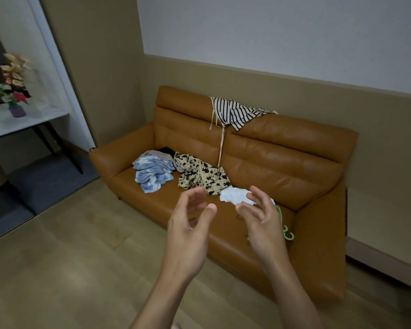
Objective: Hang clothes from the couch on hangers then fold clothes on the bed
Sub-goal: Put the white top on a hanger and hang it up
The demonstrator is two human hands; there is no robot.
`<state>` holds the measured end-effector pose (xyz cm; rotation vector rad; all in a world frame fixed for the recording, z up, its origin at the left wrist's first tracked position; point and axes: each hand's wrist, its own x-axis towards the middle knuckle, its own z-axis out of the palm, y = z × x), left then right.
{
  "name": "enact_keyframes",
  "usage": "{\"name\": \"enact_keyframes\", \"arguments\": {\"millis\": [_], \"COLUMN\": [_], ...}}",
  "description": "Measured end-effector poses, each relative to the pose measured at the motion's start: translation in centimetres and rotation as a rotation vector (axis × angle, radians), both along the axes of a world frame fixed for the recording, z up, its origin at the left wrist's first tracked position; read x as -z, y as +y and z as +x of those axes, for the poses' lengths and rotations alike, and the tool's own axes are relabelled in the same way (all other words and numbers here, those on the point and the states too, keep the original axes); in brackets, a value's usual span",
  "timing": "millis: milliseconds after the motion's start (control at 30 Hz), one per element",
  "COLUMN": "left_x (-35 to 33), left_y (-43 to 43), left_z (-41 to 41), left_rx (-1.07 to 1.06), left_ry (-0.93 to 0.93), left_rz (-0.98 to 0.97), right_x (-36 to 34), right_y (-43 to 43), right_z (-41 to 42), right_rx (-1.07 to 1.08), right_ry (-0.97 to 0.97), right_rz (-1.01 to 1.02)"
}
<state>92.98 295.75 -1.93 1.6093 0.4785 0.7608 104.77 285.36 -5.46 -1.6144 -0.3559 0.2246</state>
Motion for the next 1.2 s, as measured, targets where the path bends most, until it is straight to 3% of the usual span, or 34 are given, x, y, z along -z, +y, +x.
{"name": "enact_keyframes", "arguments": {"millis": [333, 567, 867, 1200], "left_x": [1.8, 1.7, 4.5, 11.7], "left_y": [16.4, 22.8, 30.5, 35.2], "left_z": [18.1, 27.0, 38.5, 55.9], "left_rx": [0.220, 0.333, 0.347, 0.425], "left_ry": [0.072, 0.117, 0.210, 0.432], "left_rz": [-0.006, 0.004, -0.033, -0.070], "right_x": [2.9, 4.9, 8.7, 26.0], "right_y": [13.5, 19.1, 27.1, 28.7], "right_z": [16.3, 23.7, 36.1, 49.6], "right_rx": [0.219, 0.314, 0.280, 0.450], "right_ry": [0.063, 0.113, 0.138, 0.501], "right_rz": [-0.071, -0.131, -0.113, -0.283]}}
